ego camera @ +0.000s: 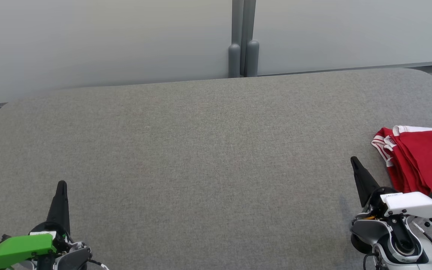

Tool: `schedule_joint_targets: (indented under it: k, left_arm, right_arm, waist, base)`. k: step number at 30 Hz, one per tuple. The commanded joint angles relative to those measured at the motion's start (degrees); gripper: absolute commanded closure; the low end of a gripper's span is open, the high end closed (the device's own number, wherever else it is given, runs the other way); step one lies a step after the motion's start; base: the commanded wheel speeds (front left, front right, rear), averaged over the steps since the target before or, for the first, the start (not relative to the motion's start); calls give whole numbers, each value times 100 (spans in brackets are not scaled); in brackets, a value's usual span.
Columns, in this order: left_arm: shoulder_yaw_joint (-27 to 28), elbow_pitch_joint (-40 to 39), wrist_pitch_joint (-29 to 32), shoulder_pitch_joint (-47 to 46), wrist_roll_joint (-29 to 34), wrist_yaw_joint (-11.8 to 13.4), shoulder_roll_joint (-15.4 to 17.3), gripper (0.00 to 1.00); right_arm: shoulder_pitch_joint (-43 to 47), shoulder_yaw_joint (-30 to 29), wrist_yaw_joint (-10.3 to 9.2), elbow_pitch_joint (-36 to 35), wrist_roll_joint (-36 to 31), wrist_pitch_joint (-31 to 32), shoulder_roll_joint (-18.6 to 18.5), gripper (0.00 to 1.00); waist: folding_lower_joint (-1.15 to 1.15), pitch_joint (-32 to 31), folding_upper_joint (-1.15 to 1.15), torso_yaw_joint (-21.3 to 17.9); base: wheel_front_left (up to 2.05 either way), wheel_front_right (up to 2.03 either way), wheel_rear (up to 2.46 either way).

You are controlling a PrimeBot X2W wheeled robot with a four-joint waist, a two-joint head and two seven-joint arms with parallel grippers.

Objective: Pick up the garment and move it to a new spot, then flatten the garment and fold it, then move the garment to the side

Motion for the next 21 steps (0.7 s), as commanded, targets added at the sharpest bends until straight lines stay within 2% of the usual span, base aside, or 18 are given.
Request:
schedule_joint_targets:
  k: [1,21]
  left_arm:
    - [30,-11,12,-70,-25,-18,-16,100]
    - [45,-15,29,-70,-1,-18,-26,100]
  right_arm:
    - [-62,-14,2,11,-3,26,7,100]
    - [-63,-42,2,12,-39,46,26,100]
  waist:
    - [0,0,27,0]
    - [0,0,27,0]
  base:
    - [0,0,0]
    - [0,0,0]
